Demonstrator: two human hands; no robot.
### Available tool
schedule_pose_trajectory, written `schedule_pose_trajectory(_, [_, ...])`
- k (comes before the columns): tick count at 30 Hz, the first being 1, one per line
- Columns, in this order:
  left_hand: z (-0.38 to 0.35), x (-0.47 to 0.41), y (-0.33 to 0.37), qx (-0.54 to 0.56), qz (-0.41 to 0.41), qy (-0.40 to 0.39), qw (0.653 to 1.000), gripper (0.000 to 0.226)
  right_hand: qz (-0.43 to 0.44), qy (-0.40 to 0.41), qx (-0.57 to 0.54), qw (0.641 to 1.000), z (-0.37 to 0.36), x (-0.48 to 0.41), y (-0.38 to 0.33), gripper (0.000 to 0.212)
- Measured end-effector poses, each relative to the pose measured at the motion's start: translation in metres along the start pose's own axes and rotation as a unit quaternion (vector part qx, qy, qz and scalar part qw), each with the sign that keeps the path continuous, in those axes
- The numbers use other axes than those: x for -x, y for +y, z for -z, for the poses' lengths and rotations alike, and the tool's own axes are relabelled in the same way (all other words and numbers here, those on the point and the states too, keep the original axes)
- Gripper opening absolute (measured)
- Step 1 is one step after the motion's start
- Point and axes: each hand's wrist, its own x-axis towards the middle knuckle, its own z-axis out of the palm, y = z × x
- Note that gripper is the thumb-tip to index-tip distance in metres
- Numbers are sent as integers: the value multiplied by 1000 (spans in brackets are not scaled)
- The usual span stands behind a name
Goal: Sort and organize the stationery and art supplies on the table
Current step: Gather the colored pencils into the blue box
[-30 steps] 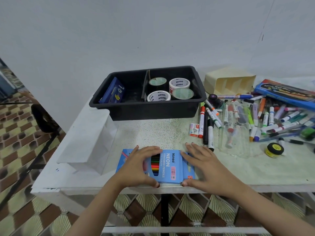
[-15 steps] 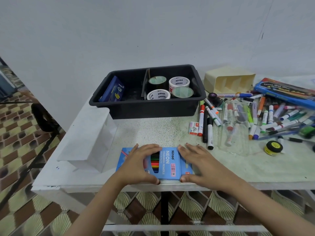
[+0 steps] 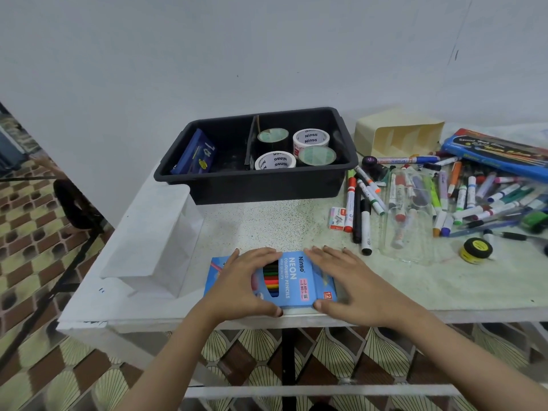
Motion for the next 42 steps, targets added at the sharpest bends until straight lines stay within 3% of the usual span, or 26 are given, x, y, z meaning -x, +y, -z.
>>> schedule_pose_trajectory(6, [-5,2,9,-17,19,49,998,73,-33,92,-95,991,-10,9,-1,66])
schedule_pose_trajectory(10, [-9,-4,20,24,19,138,990,72,-71,188,-187,962,-10,8,-10,51])
schedule_pose_trajectory(13, [-10,-11,35,59,30,178,982,74,-91,205,-261,939,-1,4,-15,38])
schedule_pose_trajectory(18, [-15,-22,59,15,53,183,982,78,-78,177,-446,874,22,2,-17,50])
schedule_pose_trajectory(22, [-21,-35,77,-6,69,155,986,78,-94,176,-507,839,41,-3,-11,35])
schedule_pose_trajectory(25, [-14,-44,85,77,77,116,987,52,-126,180,-515,829,58,-5,2,28])
schedule_pose_trajectory(28, [2,-47,92,241,110,81,961,26,-130,169,-494,843,75,-6,19,29])
schedule_pose_trajectory(33, [14,-47,93,421,174,54,888,28,-114,161,-510,838,93,-11,33,28])
schedule_pose_trajectory(37, [18,-54,93,477,179,116,853,31,-78,169,-543,819,96,-21,29,26])
schedule_pose_trajectory(42, [38,-67,89,481,184,224,827,29,-39,100,-562,820,86,-42,8,34])
